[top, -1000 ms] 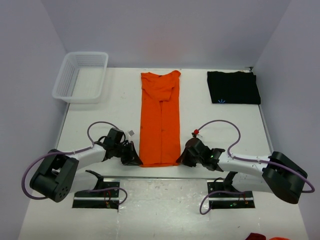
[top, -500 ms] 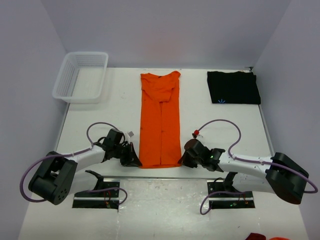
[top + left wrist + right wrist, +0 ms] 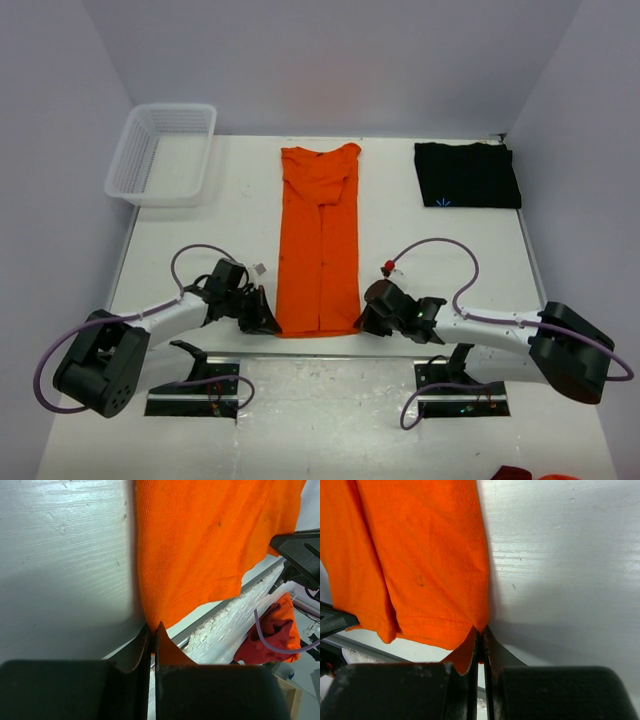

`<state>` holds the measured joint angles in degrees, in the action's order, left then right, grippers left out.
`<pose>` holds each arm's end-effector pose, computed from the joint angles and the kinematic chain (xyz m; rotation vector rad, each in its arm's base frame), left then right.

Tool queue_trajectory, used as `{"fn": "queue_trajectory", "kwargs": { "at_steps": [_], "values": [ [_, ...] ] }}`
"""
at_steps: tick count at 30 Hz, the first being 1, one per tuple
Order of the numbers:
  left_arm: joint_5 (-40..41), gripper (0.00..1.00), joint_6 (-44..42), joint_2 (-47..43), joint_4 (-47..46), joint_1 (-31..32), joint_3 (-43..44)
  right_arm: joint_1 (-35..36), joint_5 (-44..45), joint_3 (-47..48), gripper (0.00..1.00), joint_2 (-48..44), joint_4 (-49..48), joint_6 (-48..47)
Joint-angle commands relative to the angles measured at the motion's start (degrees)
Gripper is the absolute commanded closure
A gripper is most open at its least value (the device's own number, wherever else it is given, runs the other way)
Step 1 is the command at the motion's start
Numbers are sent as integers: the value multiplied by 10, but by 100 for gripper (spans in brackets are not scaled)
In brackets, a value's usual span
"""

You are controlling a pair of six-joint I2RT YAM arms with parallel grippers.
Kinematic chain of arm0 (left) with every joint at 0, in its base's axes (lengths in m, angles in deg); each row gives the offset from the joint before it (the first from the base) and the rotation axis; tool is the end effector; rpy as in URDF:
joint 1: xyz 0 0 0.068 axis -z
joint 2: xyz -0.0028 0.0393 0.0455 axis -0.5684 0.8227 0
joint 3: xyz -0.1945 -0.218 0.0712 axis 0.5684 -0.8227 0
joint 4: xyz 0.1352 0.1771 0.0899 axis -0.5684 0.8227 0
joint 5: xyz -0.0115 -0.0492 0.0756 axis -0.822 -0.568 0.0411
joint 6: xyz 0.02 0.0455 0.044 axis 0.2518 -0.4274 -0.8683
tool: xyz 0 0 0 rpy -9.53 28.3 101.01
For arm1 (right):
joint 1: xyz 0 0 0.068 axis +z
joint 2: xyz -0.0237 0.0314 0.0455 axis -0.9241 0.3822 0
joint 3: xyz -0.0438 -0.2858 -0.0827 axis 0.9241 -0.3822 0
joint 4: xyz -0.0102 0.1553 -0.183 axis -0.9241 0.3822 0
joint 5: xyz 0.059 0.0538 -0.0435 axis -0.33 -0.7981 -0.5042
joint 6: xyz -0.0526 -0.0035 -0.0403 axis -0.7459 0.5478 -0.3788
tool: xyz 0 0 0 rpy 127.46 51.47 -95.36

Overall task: Fold and stack the t-shirts
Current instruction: Grab the bottom of the folded rectangular tshirt with both arms

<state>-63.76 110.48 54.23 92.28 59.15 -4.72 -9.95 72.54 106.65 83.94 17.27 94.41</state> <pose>0.1247 -0.0892 0.1450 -0.2410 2.8757 -1.1088 0.1037 0.1487 0.1668 0.3441 2.6325 0.6781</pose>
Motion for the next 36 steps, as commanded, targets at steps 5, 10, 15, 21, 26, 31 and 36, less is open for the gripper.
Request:
{"fn": "queue_trajectory", "kwargs": {
  "at_steps": [5, 10, 15, 21, 26, 31, 36],
  "values": [
    [20, 100, -28, -16, 42, 3, 4, 47, 47, 7, 100, 22, 108, 7],
    [17, 100, -23, -42, 44, 3, 1, 108, 80, 51, 100, 37, 157, 21],
    [13, 100, -17, -84, 49, 3, -3, 136, 116, 90, 100, 50, 213, 36],
    [-6, 100, 8, -135, 64, 3, -7, 138, 137, 109, 100, 23, 261, 34],
    [-9, 100, 23, -168, 90, 4, 7, 139, 142, 121, 100, 11, 272, 19],
    [-16, 100, 17, -153, 94, 6, 19, 139, 137, 128, 100, 28, 250, -4],
    [-25, 100, 6, -128, 82, 10, 31, 138, 138, 142, 100, 31, 247, -24]
  ]
}}
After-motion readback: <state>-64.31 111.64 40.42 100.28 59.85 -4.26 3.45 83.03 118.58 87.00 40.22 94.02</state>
